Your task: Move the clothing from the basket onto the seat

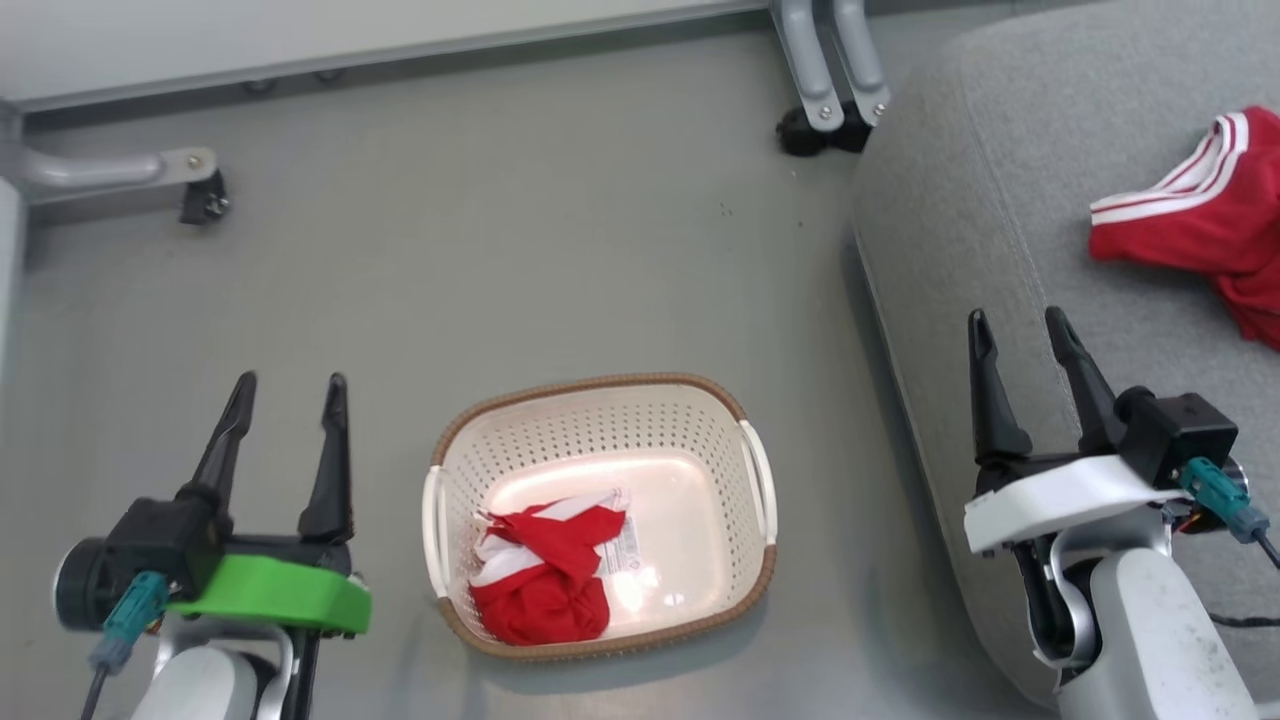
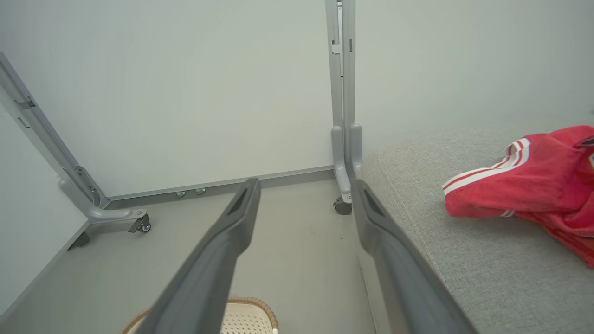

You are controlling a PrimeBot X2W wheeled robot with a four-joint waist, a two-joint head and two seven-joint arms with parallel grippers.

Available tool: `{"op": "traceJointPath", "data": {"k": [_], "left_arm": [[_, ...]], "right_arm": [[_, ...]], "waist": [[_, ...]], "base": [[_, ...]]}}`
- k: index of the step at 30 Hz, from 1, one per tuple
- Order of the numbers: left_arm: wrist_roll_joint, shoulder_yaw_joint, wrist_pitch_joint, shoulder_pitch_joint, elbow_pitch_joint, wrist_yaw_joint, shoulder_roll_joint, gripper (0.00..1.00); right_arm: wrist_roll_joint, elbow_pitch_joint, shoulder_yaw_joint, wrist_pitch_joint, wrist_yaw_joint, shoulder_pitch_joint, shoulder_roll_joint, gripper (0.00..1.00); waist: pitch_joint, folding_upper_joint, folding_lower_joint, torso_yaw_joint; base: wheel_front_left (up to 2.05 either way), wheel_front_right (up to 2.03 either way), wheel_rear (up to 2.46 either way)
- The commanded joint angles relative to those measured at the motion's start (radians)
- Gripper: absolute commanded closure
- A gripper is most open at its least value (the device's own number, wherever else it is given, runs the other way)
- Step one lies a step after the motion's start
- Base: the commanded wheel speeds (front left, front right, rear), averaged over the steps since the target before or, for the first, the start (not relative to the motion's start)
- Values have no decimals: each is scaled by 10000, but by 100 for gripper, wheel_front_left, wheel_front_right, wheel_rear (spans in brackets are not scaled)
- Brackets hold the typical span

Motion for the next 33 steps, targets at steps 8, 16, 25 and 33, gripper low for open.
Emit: {"op": "traceJointPath", "data": {"k": [8, 16, 25, 33], "left_arm": [[588, 1110, -16, 1177, 313, -396, -261, 0], [1120, 1246, -17, 2050, 506, -621, -630, 0], [1349, 1482, -18, 2304, 721, -862, -822, 0], [1446, 1743, -19, 2245, 953, -1038, -1037, 0]], "right_arm": [[-156, -791, 168, 488, -3, 1079, -26, 0], [-174, -1406, 391, 968, -3, 2153, -24, 0], [-181, -1984, 509, 1314, -3, 2758, -23, 0], [-164, -2325, 492, 1513, -3, 2887, -23, 0]], "waist": [[-1307, 0, 1, 725], [-2016, 0, 1, 547], [-2347, 0, 1, 654], [-2400, 0, 1, 770]], "base": [[0, 0, 0], [0, 0, 0], [0, 0, 0], [0, 0, 0]]}}
